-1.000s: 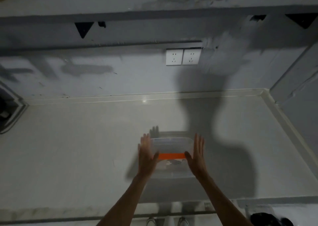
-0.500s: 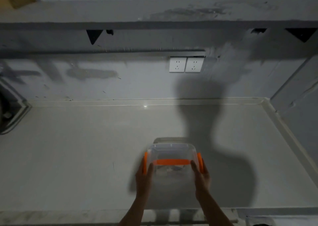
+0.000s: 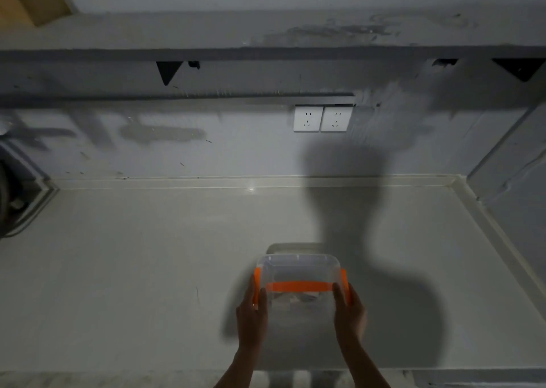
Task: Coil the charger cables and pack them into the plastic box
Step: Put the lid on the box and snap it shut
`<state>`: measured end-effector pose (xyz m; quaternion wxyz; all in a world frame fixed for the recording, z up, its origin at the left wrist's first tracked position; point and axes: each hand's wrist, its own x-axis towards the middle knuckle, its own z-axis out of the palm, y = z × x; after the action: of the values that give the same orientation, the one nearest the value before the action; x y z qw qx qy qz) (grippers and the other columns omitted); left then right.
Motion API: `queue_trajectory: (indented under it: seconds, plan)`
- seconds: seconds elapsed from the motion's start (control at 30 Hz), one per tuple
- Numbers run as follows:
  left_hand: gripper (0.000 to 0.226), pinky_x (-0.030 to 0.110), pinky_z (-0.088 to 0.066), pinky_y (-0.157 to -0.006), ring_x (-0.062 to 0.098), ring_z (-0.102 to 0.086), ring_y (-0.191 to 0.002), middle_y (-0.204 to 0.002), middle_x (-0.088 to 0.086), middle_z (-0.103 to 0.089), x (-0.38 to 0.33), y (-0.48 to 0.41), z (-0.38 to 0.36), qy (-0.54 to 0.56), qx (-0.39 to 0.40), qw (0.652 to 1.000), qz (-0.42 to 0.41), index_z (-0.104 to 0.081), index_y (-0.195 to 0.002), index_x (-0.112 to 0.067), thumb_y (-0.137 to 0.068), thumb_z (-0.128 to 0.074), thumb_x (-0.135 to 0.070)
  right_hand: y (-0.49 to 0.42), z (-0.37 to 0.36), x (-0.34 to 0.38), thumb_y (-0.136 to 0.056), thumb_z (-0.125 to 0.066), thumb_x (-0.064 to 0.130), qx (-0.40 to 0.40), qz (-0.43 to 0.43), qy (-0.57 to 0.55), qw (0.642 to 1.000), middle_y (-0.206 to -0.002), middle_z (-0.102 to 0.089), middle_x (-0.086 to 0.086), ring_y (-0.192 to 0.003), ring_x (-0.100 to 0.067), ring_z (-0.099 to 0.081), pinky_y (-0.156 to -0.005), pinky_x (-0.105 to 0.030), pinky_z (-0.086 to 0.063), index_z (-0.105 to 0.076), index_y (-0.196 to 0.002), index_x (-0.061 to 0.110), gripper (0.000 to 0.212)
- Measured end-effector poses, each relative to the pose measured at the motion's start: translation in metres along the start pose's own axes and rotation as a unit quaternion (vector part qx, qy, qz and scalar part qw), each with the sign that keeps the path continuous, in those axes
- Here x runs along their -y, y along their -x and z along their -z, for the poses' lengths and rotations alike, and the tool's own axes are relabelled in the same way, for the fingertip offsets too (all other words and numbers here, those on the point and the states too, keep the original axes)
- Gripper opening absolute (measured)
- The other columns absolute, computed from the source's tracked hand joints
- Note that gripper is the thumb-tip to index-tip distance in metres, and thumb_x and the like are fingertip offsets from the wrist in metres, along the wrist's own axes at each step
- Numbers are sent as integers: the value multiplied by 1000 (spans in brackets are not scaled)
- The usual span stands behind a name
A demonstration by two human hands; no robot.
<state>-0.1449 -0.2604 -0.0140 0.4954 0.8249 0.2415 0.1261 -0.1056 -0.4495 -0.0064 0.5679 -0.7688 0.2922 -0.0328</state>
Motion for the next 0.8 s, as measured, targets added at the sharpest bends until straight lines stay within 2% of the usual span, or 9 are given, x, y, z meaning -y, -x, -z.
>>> queue_trajectory:
  seconds: [0.07, 0.13, 0.2, 0.4, 0.5, 0.57, 0.6, 0.7, 0.8]
  plan:
    - [51, 4, -36, -83, 5, -57, -116, -133, -2, -63, 2, -3, 0, -8, 1, 1000, -2, -46, -142, -29, -94, -50, -45, 3, 0, 8, -84, -53, 60, -25, 51, 93, 994, -112, -72, -10, -98, -34, -68, -76, -36, -49, -64, -121, 27, 51]
    - [51, 4, -36, -85, 10, -58, -119, -134, -1, -62, 1, -5, 0, -13, 3, 1000, -2, -47, -142, -27, -94, -50, -40, 1, -3, 9, -91, -53, 49, -42, 71, 144, 986, -110, -72, -15, -94, -40, -68, -75, -41, -52, -62, -125, 30, 40]
    - [49, 9, -38, -87, 17, -60, -121, -136, -2, -61, 2, -5, -1, -29, 4, 1000, -2, -45, -143, -28, -95, -50, -39, 2, -2, 10, -92, -51, 48, -48, 71, 159, 983, -108, -72, -18, -92, -42, -68, -74, -43, -53, -59, -128, 33, 40]
    - [66, 41, -50, -96, 29, -60, -121, -143, -2, -54, 16, -11, -5, -122, 41, 992, -17, -30, -149, -39, -90, -25, -67, -5, 6, 8, -90, -39, 61, 12, 67, 223, 972, -116, -69, -16, -103, -39, -65, -85, -45, -50, -50, -135, 34, 53]
    - [75, 48, -44, -101, 36, -53, -128, -146, 14, -49, 15, -8, -10, -199, 0, 980, -26, -28, -147, -20, -91, -11, -68, -10, 9, -1, -69, -16, 88, 106, 89, 203, 969, -151, -39, -15, -137, -35, -40, -110, -45, -35, -26, -150, 20, 106]
    - [73, 46, -37, -107, 34, -45, -135, -149, 15, -44, 7, 0, -8, -269, -6, 958, -99, -39, -146, -13, -97, -12, -59, -4, 12, -10, -77, -17, 82, 110, 184, 274, 937, -161, -12, -5, -148, -27, -14, -117, -42, -21, -11, -153, 23, 96]
    - [69, 44, -31, -110, 32, -39, -139, -151, 13, -42, 5, 7, -7, -285, 18, 947, -145, -40, -146, -12, -98, -16, -55, 2, 15, -15, -85, -23, 74, 109, 247, 315, 910, -161, -10, -1, -148, -25, -11, -115, -39, -23, -14, -152, 28, 82]
    - [57, 41, -23, -111, 21, -15, -149, -157, 4, -32, 18, 26, -7, -321, 79, 904, -270, -39, -143, -22, -98, -24, -54, 16, 22, -30, -93, -27, 62, 128, 399, 359, 834, -151, -40, -5, -143, -29, -27, -110, -35, -30, -48, -138, 32, 58]
    - [51, 39, -29, -106, 14, -3, -151, -161, -3, -13, 35, 19, -12, -328, 94, 896, -284, -43, -137, -25, -95, -34, -53, 7, 18, -32, -91, -32, 63, 126, 403, 370, 828, -143, -51, -2, -138, -24, -33, -106, -32, -37, -61, -125, 37, 51]
